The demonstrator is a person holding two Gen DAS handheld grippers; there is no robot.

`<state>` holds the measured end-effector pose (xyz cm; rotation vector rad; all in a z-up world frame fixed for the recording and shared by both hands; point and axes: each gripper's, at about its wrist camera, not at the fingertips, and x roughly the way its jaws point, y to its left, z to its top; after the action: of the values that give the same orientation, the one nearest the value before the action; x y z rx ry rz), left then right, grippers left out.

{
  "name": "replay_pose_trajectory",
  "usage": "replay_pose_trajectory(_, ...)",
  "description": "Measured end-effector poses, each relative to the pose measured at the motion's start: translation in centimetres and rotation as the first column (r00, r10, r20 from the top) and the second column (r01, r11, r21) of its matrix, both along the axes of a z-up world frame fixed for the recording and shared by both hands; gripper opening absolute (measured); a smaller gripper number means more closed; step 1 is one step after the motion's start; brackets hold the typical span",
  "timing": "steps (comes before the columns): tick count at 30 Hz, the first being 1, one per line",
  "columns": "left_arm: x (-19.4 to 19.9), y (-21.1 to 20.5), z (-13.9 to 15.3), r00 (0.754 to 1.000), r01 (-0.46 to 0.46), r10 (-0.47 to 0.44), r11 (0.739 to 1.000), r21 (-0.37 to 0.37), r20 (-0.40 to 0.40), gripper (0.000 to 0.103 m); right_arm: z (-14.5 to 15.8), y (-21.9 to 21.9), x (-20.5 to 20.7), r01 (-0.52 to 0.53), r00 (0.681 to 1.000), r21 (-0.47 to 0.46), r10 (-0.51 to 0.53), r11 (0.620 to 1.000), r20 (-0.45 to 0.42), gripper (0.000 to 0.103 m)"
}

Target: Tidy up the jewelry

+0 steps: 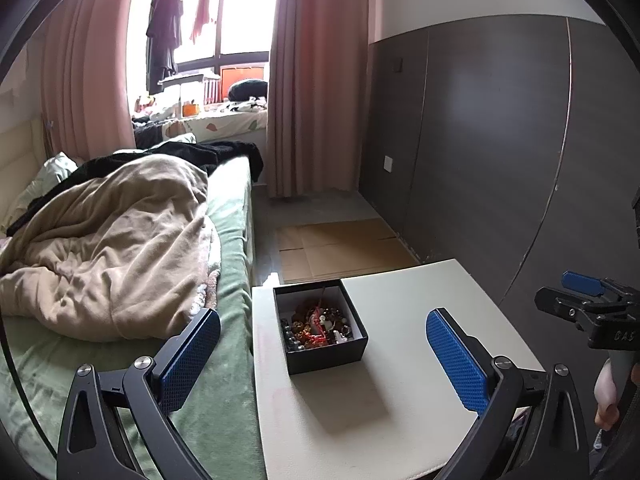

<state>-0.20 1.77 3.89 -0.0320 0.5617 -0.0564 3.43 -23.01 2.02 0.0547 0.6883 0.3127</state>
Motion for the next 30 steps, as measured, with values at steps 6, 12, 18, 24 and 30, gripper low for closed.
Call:
replay_pose_trajectory(6, -0.02, -0.14, -0.04, 1.000, 0.001, -0.001, 1.000, 0.007, 0.002, 0.103, 0.02, 0.03, -0.02, -0.001, 1.000, 0.002, 0.001, 1.000, 0.000, 0.103)
replay_pose_trajectory(12, -0.07, -0.13, -0.11, 1.000, 0.002, -0.002, 1.000, 0.006, 0.003, 0.103, -0.12, 0.16, -0.12, -0.001, 1.000, 0.005, 0.001, 1.000, -0.001, 0.103)
replay_pose_trajectory(18, -0.11, -0.16, -0.15, 1.000, 0.004, -0.004, 1.000, 0.010, 0.002, 0.103, -0.13, 0.22, -0.07, -0.001, 1.000, 0.004, 0.001, 1.000, -0.003, 0.103)
replay_pose_trajectory(24, -0.04, -0.06, -0.32, 1.000, 0.006, -0.006, 1.000, 0.003, 0.001, 0.103, -0.14, 0.25, -0.05, 0.000, 1.000, 0.004, 0.000, 1.000, -0.002, 0.103)
replay_pose_trajectory(30, 0.03, 0.02, -0.38, 1.000, 0.006, -0.006, 1.000, 0.007, -0.002, 0.103, -0.10, 0.21, -0.06, -0.001, 1.000, 0.004, 0.001, 1.000, -0.002, 0.103)
